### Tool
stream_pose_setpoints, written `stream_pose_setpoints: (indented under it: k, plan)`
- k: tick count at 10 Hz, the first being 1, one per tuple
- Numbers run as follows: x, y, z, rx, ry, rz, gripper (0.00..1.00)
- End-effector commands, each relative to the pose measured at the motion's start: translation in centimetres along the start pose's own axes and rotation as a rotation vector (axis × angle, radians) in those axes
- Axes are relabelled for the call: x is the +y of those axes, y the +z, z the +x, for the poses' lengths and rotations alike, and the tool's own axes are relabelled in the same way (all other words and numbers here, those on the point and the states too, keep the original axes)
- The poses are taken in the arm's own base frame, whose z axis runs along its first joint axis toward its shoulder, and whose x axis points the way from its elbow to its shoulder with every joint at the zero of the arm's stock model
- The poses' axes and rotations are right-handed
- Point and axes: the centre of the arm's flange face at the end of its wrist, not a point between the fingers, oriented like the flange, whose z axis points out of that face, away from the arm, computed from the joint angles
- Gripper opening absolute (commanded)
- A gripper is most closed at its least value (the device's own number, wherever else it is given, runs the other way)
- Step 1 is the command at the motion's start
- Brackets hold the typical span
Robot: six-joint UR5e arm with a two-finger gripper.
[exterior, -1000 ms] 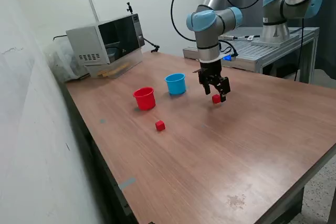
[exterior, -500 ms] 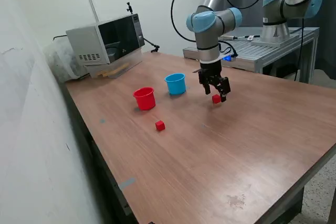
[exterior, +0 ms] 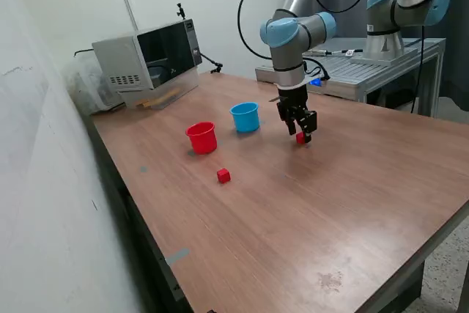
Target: Place red objects in the red bin, and blue objects in the blue bin.
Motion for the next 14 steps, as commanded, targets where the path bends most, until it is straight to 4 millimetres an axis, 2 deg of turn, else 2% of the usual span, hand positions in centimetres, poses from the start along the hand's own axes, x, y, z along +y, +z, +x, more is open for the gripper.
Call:
stream_pose_setpoints:
  k: [1, 3, 4, 5, 7, 8, 9, 10, 11, 12, 13, 14]
  plan:
    - [-0.4, 0.1, 0.5, 0.001, -0.036, 0.006, 0.00]
    - [-0.1, -0.5, 0.6, 0.002, -0.070, -0.005, 0.00]
    - [-0.2, -1.7, 0.6, 0.001, -0.082, -0.014, 0.00]
    - [-0.4, -4.5, 0.5, 0.001, -0.082, -0.021, 0.00]
    - [0.3, -12.2, -0.2, 0.006, -0.072, -0.103, 0.00]
    - [1.0, -14.6, -0.4, 0.004, -0.079, -0.121, 0.00]
    - [2.8, -17.2, -2.1, 0.001, -0.065, -0.144, 0.00]
    - [4.3, -18.8, -4.6, 0.001, -0.026, -0.177, 0.00]
    - [5.7, -20.1, -6.2, 0.003, -0.001, -0.208, 0.00]
    - [7.4, -20.7, -7.9, 0.001, 0.017, -0.234, 0.00]
    - [9.1, -20.7, -10.3, -0.001, 0.049, -0.247, 0.00]
    - [10.6, -19.7, -12.6, -0.005, 0.079, -0.241, 0.00]
